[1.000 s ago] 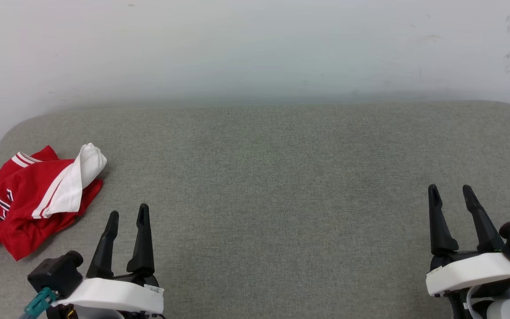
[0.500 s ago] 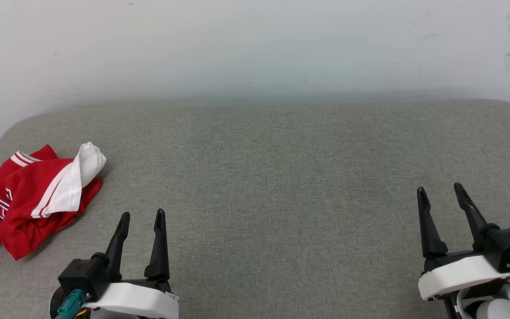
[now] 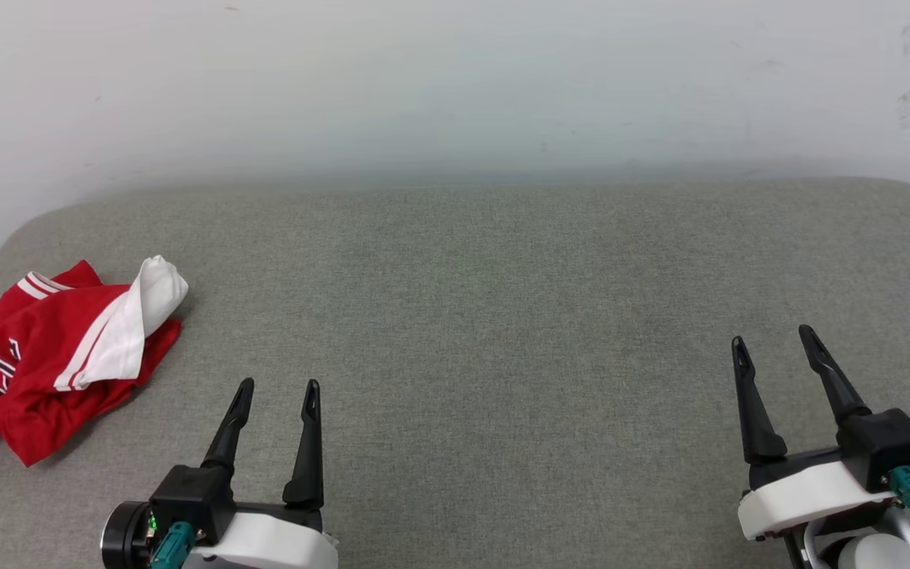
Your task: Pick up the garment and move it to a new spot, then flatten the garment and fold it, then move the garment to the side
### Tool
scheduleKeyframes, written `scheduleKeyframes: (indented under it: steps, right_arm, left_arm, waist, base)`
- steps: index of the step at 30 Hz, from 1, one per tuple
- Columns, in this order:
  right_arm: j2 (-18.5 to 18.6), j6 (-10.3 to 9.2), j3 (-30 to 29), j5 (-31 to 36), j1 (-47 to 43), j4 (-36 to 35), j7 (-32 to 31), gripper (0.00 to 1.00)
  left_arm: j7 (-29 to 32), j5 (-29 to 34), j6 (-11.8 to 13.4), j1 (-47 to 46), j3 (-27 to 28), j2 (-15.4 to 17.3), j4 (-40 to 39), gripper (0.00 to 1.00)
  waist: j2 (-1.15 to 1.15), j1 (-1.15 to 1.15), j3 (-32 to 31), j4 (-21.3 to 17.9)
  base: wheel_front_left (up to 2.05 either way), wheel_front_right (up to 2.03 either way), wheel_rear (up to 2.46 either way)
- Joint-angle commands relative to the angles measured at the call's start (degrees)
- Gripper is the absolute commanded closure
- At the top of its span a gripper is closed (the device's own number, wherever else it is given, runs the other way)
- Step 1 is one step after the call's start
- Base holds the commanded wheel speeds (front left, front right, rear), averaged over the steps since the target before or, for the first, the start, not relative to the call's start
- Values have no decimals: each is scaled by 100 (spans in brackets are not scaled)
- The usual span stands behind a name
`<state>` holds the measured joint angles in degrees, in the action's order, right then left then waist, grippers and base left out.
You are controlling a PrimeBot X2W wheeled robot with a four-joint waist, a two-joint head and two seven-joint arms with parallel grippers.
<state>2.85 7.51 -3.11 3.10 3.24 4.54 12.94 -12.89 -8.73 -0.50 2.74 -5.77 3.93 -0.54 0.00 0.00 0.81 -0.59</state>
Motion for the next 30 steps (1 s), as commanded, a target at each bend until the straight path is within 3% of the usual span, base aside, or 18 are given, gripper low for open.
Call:
scheduleKeyframes:
  steps: [1,15,20,30]
  right_arm:
    - [5,-3,23,-5,-41,4,33,0]
    - [4,-4,294,-1100,-95,333,192,0]
    - [4,-4,386,-1024,-57,424,238,0]
    - [4,-4,380,-1169,1,506,233,0]
  left_arm:
    - [-48,78,20,36,-16,24,-19,0]
    - [-197,-198,-444,164,407,-106,0,0]
    - [-244,56,-491,207,334,-107,79,0]
    - [-233,-13,-508,158,320,-105,316,0]
  waist:
    - [0,0,1,-1]
    - [0,0,-11,7]
    - [0,0,-18,-2]
    - [0,0,-21,-13]
  base:
    - [0,0,0]
    - [0,0,0]
    - [0,0,0]
    - [0,0,0]
